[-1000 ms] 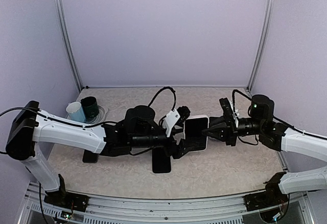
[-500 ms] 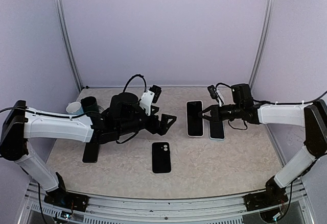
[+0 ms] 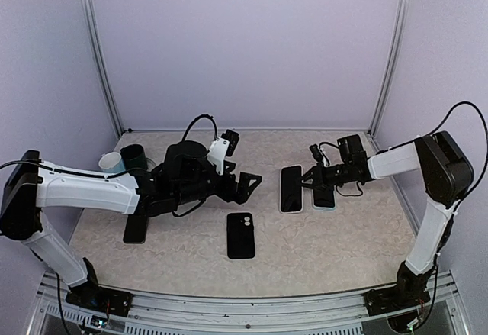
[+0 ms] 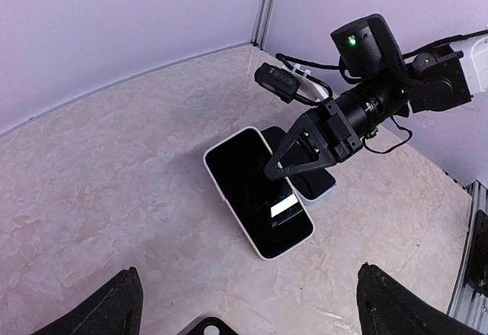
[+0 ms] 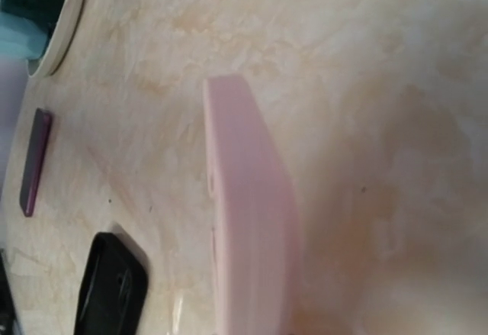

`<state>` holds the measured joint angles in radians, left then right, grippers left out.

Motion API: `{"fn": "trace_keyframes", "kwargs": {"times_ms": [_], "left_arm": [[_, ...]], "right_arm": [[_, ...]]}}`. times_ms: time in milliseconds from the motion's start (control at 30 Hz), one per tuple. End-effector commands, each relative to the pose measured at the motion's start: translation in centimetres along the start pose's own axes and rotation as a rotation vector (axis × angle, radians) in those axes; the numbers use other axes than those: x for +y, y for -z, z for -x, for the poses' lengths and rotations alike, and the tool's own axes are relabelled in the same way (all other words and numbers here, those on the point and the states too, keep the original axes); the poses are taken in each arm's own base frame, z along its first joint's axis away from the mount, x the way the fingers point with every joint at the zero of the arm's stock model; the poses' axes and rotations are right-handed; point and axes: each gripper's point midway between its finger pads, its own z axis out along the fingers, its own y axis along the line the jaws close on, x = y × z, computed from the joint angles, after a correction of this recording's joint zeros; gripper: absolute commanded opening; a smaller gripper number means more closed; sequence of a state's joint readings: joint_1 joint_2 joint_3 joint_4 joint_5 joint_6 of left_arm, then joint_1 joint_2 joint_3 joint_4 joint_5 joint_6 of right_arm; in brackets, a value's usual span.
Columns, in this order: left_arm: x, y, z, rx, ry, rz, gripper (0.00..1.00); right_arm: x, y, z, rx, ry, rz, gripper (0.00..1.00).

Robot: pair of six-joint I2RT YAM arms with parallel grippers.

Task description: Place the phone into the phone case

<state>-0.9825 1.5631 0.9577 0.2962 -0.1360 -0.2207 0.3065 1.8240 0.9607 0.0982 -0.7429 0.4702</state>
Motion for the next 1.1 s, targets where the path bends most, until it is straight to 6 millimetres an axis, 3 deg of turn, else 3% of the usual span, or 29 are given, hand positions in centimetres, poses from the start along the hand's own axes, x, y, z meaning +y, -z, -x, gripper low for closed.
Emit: {"fn": "trace_keyframes", "kwargs": {"times_ms": [0, 267, 533, 833, 1000, 1067], "left_arm": [[0.0, -0.1, -0.6, 0.01, 0.015, -0.011, 0.96], [0.0, -0.9, -1.7, 0.042, 0.001, -0.009, 0.96], [0.5, -0.7, -2.2, 0.051, -0.011, 0.01, 0.96], [1.9, -1.4, -3.8, 0.099, 0.016, 0.094, 0.96], [3.0, -1.0, -4.2, 0.103, 0.034, 0.149, 0.96], [3.7, -0.8, -4.5, 0.102, 0.057, 0.178, 0.97]], "right_arm": [[-2.2, 0.6, 2.7, -0.054, -0.017, -0.019, 0.05], [-6.2, -0.7, 2.2, 0.006, -0.057, -0.103, 0.2], [-6.8, -0.3, 2.8, 0.011, -0.052, -0.166, 0.31], [-5.3, 1.3, 5.5, 0.007, 0.057, -0.3, 0.43], [-2.7, 2.6, 7.2, -0.009, 0.173, -0.411, 0.45], [-1.7, 3.2, 7.7, -0.017, 0.23, -0.479, 0.53]]}}
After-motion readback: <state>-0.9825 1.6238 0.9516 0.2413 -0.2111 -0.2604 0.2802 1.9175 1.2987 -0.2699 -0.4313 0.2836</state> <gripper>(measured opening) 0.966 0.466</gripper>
